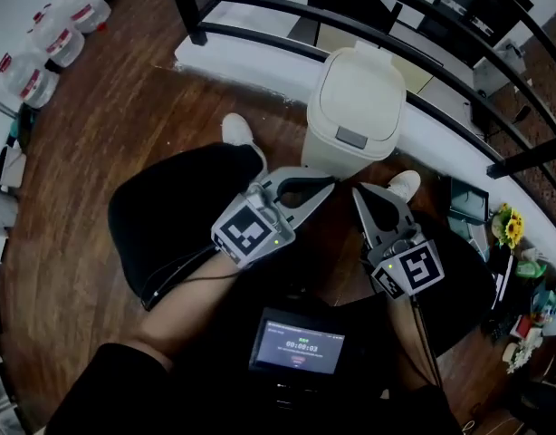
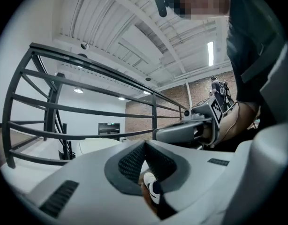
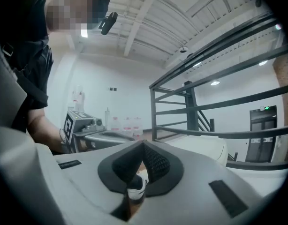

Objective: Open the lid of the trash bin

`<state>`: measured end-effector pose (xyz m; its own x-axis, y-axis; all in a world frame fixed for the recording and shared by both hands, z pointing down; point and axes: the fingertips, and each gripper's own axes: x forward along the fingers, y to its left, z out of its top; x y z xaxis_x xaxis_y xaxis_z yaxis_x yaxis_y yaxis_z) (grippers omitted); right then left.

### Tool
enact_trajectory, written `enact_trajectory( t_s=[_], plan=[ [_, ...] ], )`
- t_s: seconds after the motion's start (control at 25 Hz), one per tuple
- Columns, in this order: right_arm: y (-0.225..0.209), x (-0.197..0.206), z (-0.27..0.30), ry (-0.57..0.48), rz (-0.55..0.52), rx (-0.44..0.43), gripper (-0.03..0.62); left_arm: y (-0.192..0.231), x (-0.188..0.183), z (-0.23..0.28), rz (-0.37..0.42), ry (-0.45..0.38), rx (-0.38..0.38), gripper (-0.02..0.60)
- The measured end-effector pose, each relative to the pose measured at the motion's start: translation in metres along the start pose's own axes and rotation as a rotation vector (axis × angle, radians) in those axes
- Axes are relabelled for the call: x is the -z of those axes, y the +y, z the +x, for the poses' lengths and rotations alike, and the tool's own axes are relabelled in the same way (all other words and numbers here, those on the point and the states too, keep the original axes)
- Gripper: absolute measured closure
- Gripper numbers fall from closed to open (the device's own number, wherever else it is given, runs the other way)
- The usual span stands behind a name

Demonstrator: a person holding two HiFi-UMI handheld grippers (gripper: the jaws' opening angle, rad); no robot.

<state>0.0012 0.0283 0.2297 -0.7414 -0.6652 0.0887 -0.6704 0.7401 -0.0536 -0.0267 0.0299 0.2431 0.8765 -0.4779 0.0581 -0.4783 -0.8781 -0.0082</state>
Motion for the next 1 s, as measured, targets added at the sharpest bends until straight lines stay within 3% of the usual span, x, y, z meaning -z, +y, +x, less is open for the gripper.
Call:
enact_trajectory(
  t_s=[0.12,0.32,0.44,0.6,0.76,1.0],
  plan=[
    [-0.021,0.011,0.010,0.007,0.002,-0.014,0.571,0.009,0.022,0.018,-0.027,0.009,0.012,0.541],
    [-0.057,0.038,0.020,0.002,0.046,-0.015,0.571,0.034,0.060,0.044,-0.092,0.106,-0.063,0.541],
    [-0.063,0.060,0.027,-0.001,0.042,-0.031,0.571,0.042,0.076,0.051,-0.169,0.109,-0.100,0.541],
    [-0.070,0.094,0.043,0.018,0.054,-0.033,0.571,0.052,0.098,0.064,-0.147,0.141,-0.127,0.541],
    [-0.073,0.137,0.050,0.096,0.033,-0.028,0.571,0.053,0.128,0.075,-0.123,0.176,-0.101,0.543],
    [-0.090,0.193,0.058,0.163,0.113,0.015,0.571,0.059,0.193,0.088,-0.186,0.268,-0.098,0.543]
  ],
)
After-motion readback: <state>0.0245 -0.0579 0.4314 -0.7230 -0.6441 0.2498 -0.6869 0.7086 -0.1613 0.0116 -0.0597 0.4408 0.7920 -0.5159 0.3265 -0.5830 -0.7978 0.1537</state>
